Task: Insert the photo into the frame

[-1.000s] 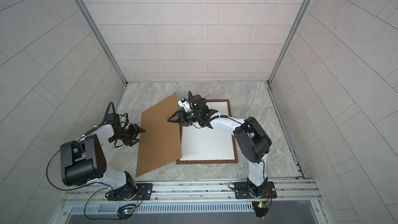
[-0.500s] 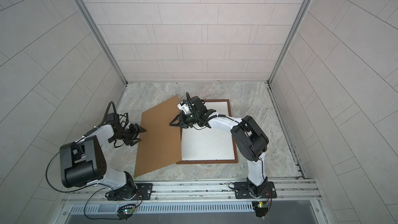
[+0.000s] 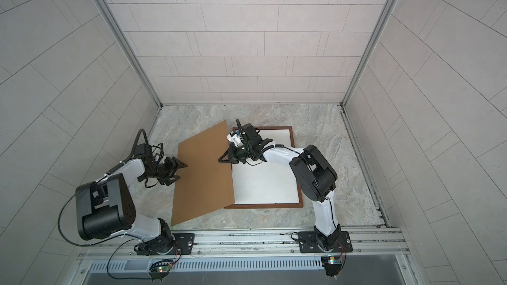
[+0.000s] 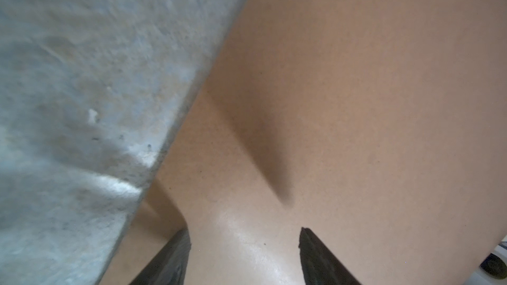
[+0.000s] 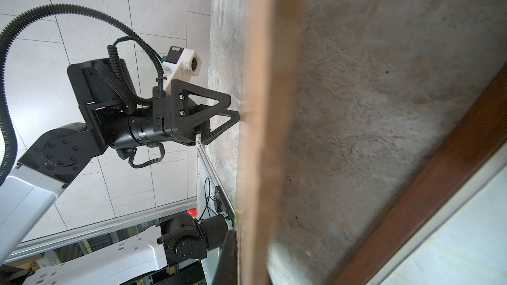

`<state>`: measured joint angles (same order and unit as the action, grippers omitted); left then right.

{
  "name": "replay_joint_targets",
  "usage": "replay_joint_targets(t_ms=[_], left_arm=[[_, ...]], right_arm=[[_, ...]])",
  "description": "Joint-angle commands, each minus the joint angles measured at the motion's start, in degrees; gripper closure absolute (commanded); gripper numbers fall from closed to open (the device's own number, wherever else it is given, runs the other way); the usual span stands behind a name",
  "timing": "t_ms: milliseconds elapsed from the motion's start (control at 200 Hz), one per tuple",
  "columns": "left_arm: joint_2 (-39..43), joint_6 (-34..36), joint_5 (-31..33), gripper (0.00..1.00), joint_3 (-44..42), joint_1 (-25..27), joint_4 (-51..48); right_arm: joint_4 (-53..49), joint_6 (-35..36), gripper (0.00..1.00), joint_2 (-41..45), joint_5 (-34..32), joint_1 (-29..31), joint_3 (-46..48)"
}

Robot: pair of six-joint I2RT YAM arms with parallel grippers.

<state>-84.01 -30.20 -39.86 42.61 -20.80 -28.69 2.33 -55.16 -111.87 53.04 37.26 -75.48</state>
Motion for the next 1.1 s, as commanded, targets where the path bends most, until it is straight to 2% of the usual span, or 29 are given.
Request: replay_joint_targets(t_ms=[0, 170, 250, 340, 390, 495, 585, 640, 811, 941, 1021, 1056, 1096], left_arm=[[4.2, -0.4, -1.0, 0.31, 0.4, 0.0, -0.3], [11.6, -1.7, -1.9, 0.29, 0.4, -0.6, 1.6], [16.1, -3.2, -3.6, 0.27, -1.3, -0.5, 6.2], [20.5, -7.3, -7.7, 0.23, -5.2, -0.6, 15.2], [21.9, -10.9, -11.5, 0.22, -7.2, -0.5, 22.5], [21.5, -25.9, -19.4, 0.21, -11.6, 0.5, 43.2], [19.7, -37.5, -22.7, 0.21, -13.9, 2.9, 60.9], [19.1, -42.8, -23.7, 0.20, -14.6, 4.4, 68.0], [19.7, -50.0, -26.2, 0.20, -15.9, 6.8, 77.8], [20.3, -49.4, -25.5, 0.20, -16.4, 10.7, 76.4], [20.2, -49.0, -26.8, 0.21, -16.4, 12.7, 75.2], [20.5, -49.0, -27.1, 0.21, -16.7, 13.1, 75.0], [21.0, -49.2, -27.3, 0.22, -17.1, 13.3, 74.8]], right_arm=[[3.5, 0.1, 1.00, 5.7, 3.4, -1.9, 0.5], [4.9, -1.5, 1.00, 11.7, 7.5, -6.6, 4.3], [7.4, -3.7, 1.00, 14.7, 11.0, -9.2, 6.8], [16.8, -11.7, 1.00, 18.2, 13.1, -13.1, 11.9], [25.7, -18.2, 1.00, 19.6, 14.9, -14.8, 14.6], [43.6, -31.5, 1.00, 21.1, 18.1, -17.3, 20.6], [52.3, -37.0, 1.00, 21.6, 19.7, -18.8, 24.8], [55.3, -38.6, 1.00, 21.8, 19.9, -19.5, 27.1], [57.3, -39.1, 1.00, 22.5, 20.3, -19.5, 29.7], [56.0, -37.9, 1.00, 23.7, 20.5, -19.4, 29.7], [49.5, -33.7, 1.00, 25.3, 20.5, -19.4, 29.4], [44.1, -29.6, 1.00, 26.4, 20.5, -19.2, 28.9], [33.5, -22.3, 1.00, 28.1, 20.2, -19.1, 27.7]])
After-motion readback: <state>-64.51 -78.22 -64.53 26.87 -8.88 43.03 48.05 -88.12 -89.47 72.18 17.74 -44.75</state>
